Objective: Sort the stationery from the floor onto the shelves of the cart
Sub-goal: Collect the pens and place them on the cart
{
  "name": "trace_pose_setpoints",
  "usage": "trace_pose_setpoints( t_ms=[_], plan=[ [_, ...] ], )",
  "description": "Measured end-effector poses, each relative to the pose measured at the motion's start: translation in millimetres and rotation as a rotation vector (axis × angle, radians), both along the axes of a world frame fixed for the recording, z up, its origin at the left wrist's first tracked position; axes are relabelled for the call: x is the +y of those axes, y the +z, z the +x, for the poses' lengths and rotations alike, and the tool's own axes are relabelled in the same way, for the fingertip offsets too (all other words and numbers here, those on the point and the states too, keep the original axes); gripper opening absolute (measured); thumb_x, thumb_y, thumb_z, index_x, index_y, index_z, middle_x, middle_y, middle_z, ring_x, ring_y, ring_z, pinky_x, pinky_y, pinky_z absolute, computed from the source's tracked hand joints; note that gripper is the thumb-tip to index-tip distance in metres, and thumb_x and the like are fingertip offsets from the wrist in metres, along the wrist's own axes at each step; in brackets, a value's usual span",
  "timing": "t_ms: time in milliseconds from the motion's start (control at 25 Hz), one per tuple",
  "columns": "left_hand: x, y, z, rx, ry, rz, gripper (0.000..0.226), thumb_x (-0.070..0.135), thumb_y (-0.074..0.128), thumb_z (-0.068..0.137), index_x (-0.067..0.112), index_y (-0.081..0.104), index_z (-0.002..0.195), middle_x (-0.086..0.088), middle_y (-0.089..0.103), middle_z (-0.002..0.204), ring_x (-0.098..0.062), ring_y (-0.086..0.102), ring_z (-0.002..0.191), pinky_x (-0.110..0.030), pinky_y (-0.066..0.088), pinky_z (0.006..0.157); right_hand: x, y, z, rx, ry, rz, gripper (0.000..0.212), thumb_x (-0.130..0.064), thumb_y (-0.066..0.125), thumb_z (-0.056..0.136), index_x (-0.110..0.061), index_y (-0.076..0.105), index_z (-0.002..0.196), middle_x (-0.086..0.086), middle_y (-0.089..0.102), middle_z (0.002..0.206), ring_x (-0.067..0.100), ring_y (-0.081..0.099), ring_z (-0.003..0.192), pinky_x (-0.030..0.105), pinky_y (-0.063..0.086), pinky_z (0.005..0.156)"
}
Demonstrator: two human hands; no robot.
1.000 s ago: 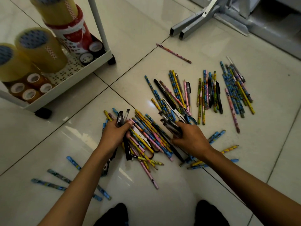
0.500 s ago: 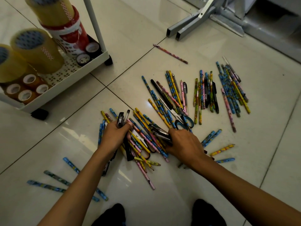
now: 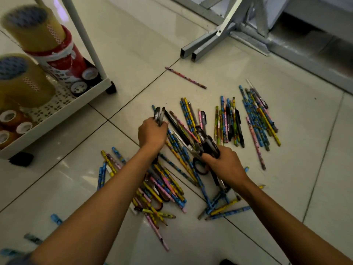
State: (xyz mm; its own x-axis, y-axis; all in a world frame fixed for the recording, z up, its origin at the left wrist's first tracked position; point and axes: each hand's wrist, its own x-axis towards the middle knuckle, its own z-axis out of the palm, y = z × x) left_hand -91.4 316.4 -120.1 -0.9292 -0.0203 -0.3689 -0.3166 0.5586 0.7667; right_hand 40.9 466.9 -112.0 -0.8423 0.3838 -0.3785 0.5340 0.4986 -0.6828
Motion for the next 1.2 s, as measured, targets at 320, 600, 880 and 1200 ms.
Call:
trace_pose_setpoints(
  t_ms=[320,600,880,1200],
  plan=[
    [39.9,-18.2,-17.7,0.053,-0.081,-0.385,0.04,0.042,0.066,0.087,0.005,0.063,0.098,-0.016,0.066,0.101,-0.033,0.064,0.087,-0.032,0.044,0.061,46.7,-6.8,-5.6,0.101,-0.382,-0.179,0.025,-0.033,0.069,0.085,-0.016,0.063,0.068,-0.002,0.062,0.053,0.014,0.061,0.053,0.033,0.05,0.06],
    [48.9,-16.7,-24.3,-0.002,-0.042,-0.308,0.04,0.044,0.063,0.086,0.006,0.064,0.099,-0.014,0.066,0.097,-0.033,0.063,0.085,-0.032,0.046,0.063,81.1,-14.2,-10.8,0.181,-0.536,-0.202,0.015,-0.026,0.066,0.089,-0.015,0.064,0.078,0.0,0.062,0.058,0.013,0.06,0.052,0.032,0.05,0.058],
    [68.2,1.6,-33.4,0.081,-0.072,-0.194,0.038,0.044,0.054,0.089,0.008,0.058,0.1,-0.007,0.062,0.091,-0.026,0.054,0.08,-0.031,0.038,0.066,122.4,-22.3,-34.8,0.126,-0.367,0.22,0.026,-0.025,0.063,0.09,-0.009,0.062,0.111,0.004,0.063,0.096,0.019,0.059,0.083,0.028,0.046,0.072],
    [120.6,-16.3,-22.1,0.086,-0.346,-0.36,0.037,0.046,0.066,0.084,0.011,0.06,0.091,-0.01,0.066,0.09,-0.029,0.062,0.08,-0.03,0.044,0.061,129.4,-33.6,-53.5,-0.018,-0.251,0.312,0.034,-0.026,0.07,0.084,-0.007,0.063,0.111,0.011,0.068,0.102,0.027,0.065,0.089,0.033,0.054,0.073]
  ],
)
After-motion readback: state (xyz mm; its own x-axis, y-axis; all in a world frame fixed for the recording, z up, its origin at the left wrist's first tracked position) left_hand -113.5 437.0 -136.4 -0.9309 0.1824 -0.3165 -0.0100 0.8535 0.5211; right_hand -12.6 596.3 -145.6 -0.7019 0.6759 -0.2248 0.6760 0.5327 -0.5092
